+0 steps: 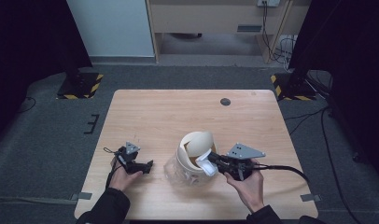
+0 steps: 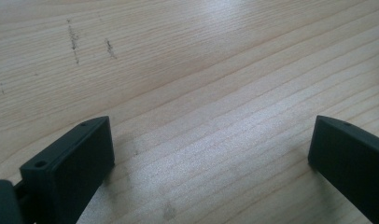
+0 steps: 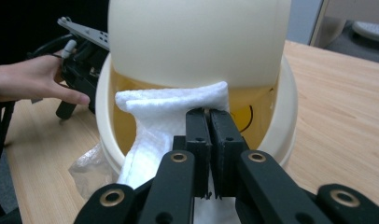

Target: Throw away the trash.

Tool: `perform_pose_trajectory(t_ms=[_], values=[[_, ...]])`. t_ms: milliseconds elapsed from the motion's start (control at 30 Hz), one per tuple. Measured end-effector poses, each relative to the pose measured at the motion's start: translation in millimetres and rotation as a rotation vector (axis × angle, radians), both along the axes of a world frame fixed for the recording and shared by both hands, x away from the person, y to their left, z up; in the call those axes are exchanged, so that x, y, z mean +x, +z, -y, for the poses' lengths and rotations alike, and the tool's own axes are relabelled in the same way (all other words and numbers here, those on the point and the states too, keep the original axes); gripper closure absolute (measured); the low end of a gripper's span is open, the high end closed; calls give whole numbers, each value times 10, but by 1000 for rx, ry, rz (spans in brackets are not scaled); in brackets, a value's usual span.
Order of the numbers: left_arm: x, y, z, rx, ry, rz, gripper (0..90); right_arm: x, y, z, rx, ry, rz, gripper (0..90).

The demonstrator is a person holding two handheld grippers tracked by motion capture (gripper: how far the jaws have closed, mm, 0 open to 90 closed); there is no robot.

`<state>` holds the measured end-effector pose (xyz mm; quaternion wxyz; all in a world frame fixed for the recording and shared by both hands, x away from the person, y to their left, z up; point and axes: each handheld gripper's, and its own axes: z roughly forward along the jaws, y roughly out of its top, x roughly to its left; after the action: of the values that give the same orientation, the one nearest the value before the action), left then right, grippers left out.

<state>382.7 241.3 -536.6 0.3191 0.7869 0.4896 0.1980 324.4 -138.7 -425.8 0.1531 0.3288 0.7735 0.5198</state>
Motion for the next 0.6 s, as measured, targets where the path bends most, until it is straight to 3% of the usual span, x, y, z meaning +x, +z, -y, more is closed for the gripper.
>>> perform_pose_trajectory(t_ms=[533,600], values=[[0,0,0,0,0,0,0,171,-62,-119,-4,-23,-84,863],[0,0,0,-1,0,0,0,177,-54,-166,-51,-19,-72,850]])
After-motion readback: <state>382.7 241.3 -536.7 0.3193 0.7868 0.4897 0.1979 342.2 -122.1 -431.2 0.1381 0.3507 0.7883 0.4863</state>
